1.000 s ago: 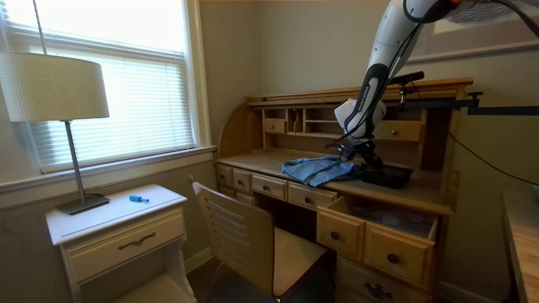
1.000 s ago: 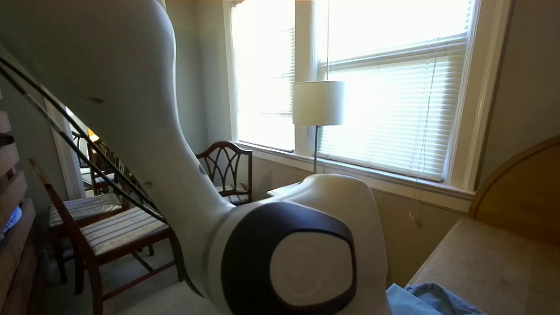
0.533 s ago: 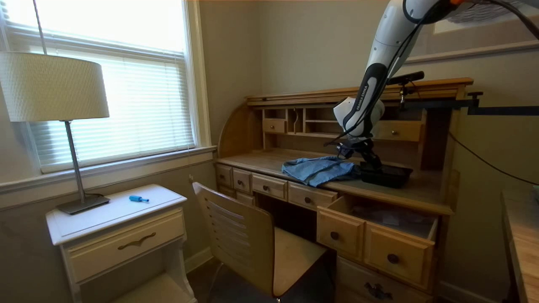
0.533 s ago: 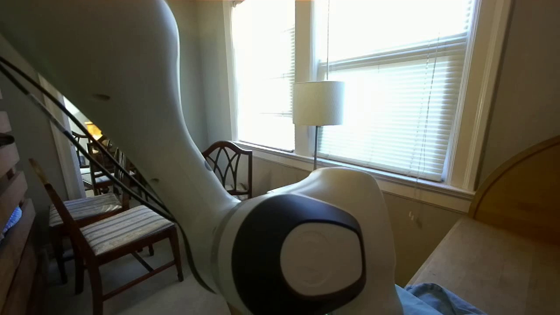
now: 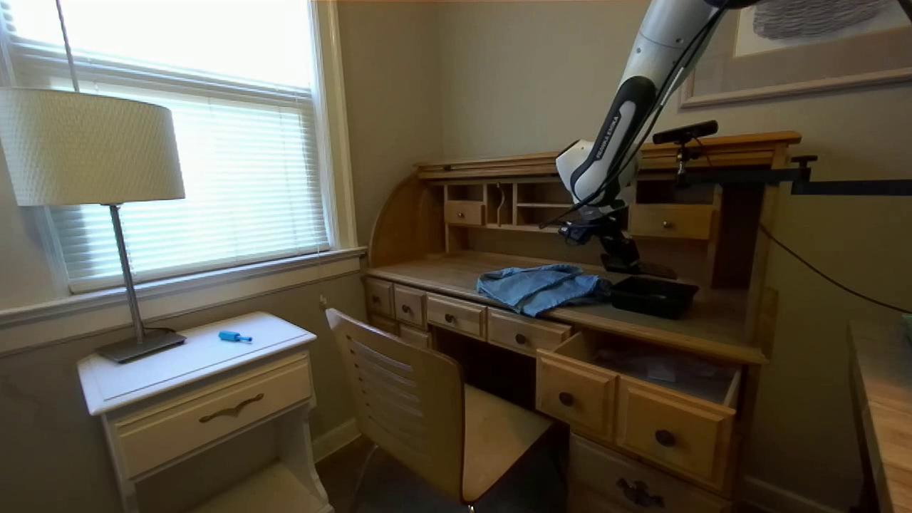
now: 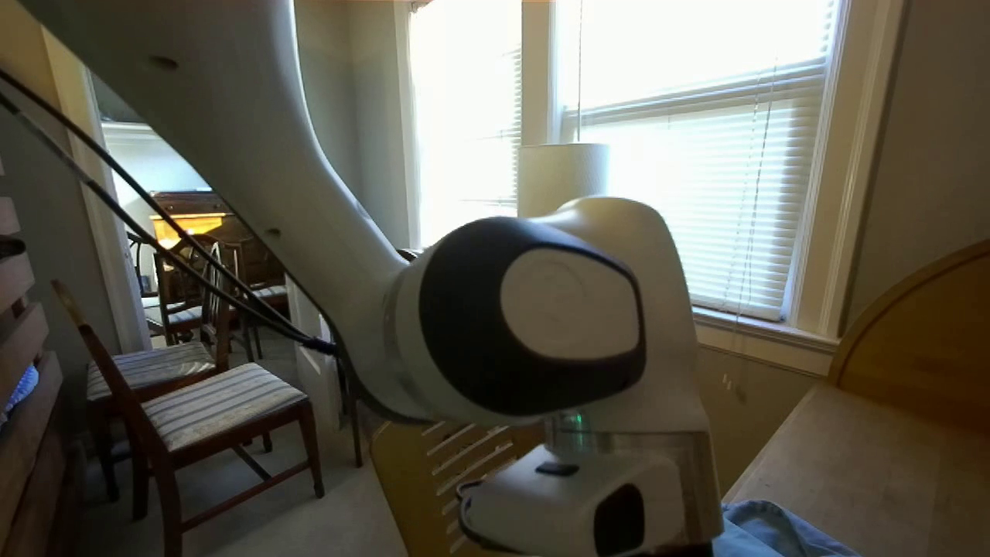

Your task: Pick up the remote and put it in the open drawer

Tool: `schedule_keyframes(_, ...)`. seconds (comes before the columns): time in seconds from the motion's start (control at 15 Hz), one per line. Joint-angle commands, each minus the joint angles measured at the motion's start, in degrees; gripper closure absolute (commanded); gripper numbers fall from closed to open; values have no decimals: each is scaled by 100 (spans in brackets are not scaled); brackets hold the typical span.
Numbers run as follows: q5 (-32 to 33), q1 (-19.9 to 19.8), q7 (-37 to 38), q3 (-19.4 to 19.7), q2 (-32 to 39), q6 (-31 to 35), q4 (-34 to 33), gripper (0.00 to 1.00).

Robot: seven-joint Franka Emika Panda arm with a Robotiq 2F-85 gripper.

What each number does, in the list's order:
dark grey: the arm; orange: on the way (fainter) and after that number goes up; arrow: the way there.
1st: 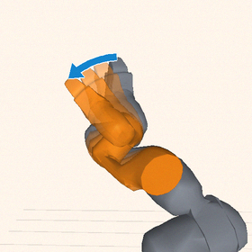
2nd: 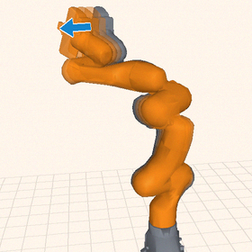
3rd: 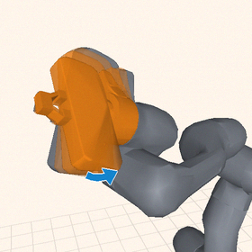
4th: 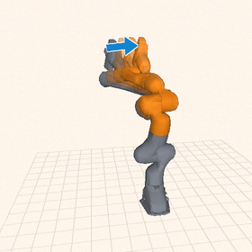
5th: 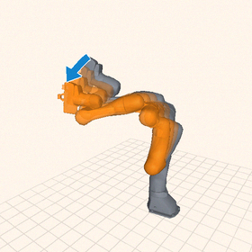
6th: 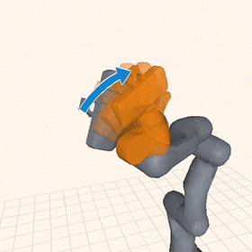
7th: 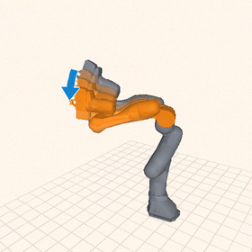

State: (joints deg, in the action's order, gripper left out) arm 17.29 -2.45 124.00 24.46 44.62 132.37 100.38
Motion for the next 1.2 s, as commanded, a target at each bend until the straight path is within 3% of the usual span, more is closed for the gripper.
schedule_keyframes(0.0,357,114,-771,-96,-542,-21,396,71)
schedule_keyframes(0.67,1474,277,-2857,-120,-1215,950,1235,71)
schedule_keyframes(0.8,1389,235,-3255,-178,-1276,929,1277,71)
schedule_keyframes(0.87,1253,276,-2968,-110,-949,845,967,46)
schedule_keyframes(1.07,1257,272,-3190,-120,-1026,846,1039,46)
schedule_keyframes(1.13,1596,244,-3585,-114,-1141,1307,1259,71)
